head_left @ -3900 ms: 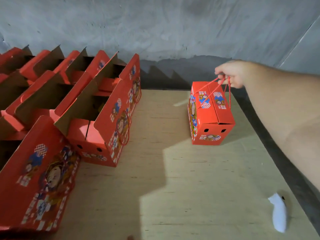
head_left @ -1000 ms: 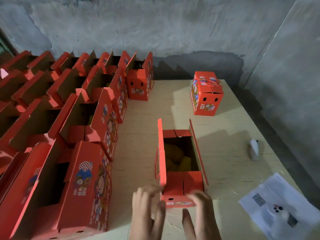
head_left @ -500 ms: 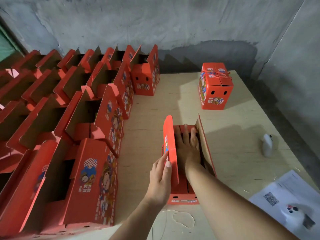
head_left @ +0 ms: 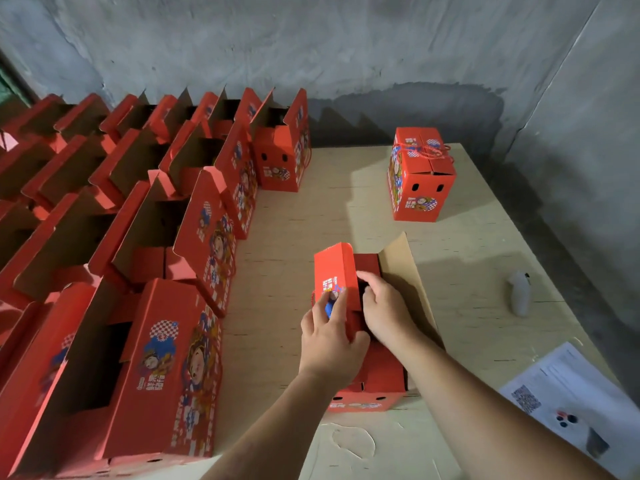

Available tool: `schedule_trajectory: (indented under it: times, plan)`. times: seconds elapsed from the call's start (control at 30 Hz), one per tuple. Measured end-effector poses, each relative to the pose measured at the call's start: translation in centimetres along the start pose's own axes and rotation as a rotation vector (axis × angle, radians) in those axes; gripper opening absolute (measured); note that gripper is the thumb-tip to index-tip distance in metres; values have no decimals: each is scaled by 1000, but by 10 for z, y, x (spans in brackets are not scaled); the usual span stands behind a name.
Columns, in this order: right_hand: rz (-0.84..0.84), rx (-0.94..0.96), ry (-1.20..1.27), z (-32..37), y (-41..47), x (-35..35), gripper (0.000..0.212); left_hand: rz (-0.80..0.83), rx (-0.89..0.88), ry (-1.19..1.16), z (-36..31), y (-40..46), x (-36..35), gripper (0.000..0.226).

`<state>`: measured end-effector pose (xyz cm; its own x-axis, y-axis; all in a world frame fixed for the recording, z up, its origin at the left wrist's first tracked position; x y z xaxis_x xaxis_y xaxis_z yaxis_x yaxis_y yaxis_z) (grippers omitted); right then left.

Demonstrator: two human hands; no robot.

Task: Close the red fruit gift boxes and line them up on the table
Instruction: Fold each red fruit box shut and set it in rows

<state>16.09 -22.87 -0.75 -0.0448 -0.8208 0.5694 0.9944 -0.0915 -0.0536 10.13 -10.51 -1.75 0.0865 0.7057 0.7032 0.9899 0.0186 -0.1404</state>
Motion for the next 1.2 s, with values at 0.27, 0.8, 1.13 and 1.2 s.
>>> schedule_trajectory:
  times: [0.27,0.8,1.13,1.2]
  plan:
    - [-330,573,-447,26,-54,45,47,-61,39,-136,1,7,-1,77]
    - [130,-155,135,-4,-66,29,87,143,189,224,-26,71,-5,83]
    - [-41,-9,-225,-3,-72,37,66,49,276,-82,-9,95,9,85]
    - [-33,31,-322,1,-76,36,74,84,282,-84,-7,97,12,87]
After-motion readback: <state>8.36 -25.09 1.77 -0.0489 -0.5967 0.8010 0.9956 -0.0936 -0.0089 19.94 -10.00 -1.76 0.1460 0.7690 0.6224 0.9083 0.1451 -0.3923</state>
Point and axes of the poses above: each hand's wrist, its own y-axis towards the middle knuckle, its own x-axis out of the back of the hand, z = x × y, the point moved 5 cm from there along y, towards the middle knuckle, and after that the axes turned 2 degrees about -z, right-handed, at the moved point
